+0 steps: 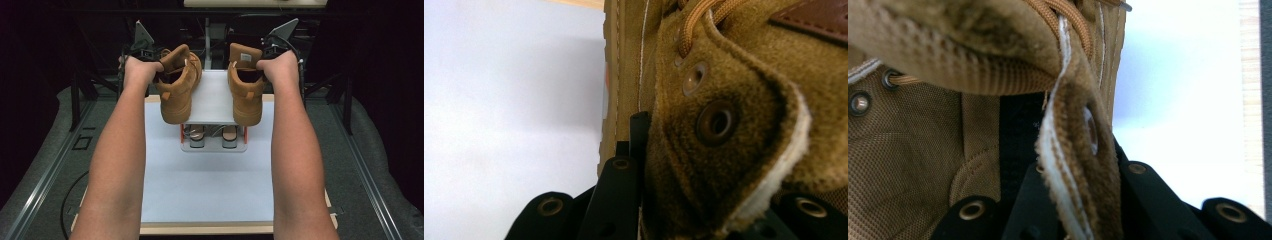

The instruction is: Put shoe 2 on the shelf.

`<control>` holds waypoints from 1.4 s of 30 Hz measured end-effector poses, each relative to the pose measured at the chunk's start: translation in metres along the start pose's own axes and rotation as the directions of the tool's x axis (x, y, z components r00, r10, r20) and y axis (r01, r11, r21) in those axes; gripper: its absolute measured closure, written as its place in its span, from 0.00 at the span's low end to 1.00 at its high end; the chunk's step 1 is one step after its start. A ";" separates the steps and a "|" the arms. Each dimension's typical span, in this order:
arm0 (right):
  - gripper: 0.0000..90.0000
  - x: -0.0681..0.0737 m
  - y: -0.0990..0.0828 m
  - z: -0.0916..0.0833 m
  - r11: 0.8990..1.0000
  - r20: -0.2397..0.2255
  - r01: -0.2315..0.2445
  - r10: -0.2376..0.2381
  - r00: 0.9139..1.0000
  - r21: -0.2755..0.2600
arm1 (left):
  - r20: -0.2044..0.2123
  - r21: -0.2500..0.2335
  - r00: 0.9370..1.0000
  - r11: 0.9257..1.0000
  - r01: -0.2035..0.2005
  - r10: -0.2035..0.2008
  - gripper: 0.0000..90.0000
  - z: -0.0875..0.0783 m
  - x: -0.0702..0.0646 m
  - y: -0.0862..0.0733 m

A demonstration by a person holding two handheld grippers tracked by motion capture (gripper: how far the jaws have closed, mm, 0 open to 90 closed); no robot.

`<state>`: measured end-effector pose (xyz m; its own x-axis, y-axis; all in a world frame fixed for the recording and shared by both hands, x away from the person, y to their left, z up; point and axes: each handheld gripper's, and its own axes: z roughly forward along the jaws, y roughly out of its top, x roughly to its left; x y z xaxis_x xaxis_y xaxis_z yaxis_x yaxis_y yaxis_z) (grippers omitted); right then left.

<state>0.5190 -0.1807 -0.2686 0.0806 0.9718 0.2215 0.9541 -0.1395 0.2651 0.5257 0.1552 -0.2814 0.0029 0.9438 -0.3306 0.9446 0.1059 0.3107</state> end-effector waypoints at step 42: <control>0.90 0.021 0.009 0.024 1.000 -0.099 -0.017 0.014 0.995 -0.026 | 0.119 -0.027 0.990 0.997 0.077 -0.073 0.88 0.028 -0.024 0.003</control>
<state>0.5363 -0.1568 -0.2842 0.0651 0.9463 0.3168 0.9447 -0.1606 0.2858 0.5381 0.1239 -0.2975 -0.0272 0.8893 -0.4564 0.9329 0.1866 0.3080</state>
